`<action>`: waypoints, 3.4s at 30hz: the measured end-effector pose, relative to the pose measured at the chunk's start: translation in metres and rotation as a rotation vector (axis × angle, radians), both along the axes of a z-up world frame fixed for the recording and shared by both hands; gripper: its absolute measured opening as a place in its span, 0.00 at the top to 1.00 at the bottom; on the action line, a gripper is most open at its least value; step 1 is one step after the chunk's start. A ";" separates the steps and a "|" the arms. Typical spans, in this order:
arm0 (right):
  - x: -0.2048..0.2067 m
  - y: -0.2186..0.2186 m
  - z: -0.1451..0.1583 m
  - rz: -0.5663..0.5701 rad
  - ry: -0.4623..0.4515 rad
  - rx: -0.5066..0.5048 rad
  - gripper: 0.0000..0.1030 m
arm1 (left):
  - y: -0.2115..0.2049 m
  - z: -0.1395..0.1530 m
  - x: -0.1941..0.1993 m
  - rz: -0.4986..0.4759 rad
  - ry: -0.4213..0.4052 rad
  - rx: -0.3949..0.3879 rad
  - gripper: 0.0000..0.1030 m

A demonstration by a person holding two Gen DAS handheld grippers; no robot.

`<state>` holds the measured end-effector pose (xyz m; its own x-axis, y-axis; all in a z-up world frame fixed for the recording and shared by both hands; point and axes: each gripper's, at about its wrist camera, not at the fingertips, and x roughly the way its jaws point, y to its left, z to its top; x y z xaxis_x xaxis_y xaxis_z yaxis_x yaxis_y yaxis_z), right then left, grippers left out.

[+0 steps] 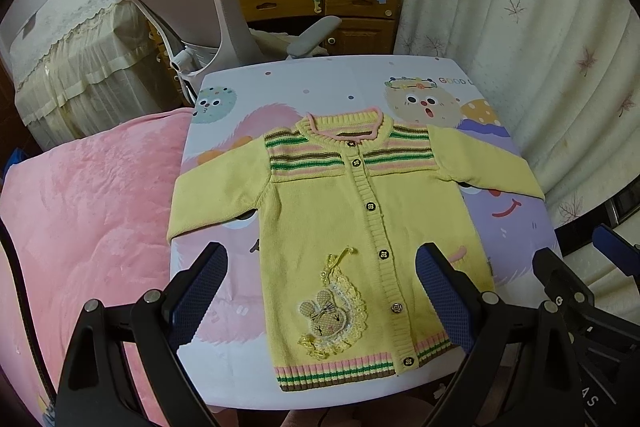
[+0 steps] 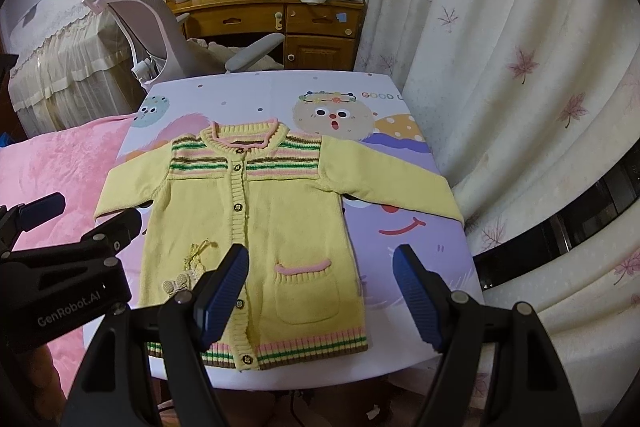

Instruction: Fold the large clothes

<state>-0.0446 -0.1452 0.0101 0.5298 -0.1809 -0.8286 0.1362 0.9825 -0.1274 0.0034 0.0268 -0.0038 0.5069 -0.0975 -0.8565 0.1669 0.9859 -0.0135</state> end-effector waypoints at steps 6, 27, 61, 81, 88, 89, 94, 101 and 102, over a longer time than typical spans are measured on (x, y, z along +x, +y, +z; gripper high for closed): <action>0.001 0.007 -0.002 -0.011 -0.002 -0.008 0.27 | 0.005 0.000 0.004 -0.012 -0.006 -0.003 0.08; 0.001 -0.023 0.017 -0.133 -0.070 -0.018 0.27 | -0.006 0.039 0.018 -0.085 -0.209 0.012 0.08; 0.080 -0.270 -0.133 -0.392 0.086 0.357 0.36 | -0.221 -0.085 0.111 -0.167 -0.100 0.116 0.08; 0.104 -0.309 -0.188 -0.474 0.063 0.513 0.55 | -0.270 -0.163 0.150 -0.139 0.002 0.195 0.08; 0.109 -0.302 -0.184 -0.456 0.054 0.384 0.96 | -0.265 -0.157 0.151 -0.127 0.006 0.180 0.08; 0.109 -0.298 -0.181 -0.440 0.049 0.350 0.96 | -0.263 -0.156 0.151 -0.125 0.004 0.177 0.08; 0.111 -0.264 -0.147 -0.322 -0.060 0.189 0.97 | -0.235 -0.133 0.147 -0.076 -0.021 0.166 0.08; 0.135 -0.170 -0.098 0.056 -0.205 0.018 0.97 | -0.150 -0.092 0.142 0.076 -0.069 0.132 0.08; 0.137 -0.152 -0.095 0.131 -0.219 0.008 0.97 | -0.134 -0.088 0.140 0.104 -0.076 0.126 0.08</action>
<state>0.0924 -0.2972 -0.0847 0.7153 -0.0928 -0.6926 0.0307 0.9944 -0.1016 0.1438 -0.1076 -0.0922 0.5723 0.0646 -0.8175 0.0599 0.9909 0.1202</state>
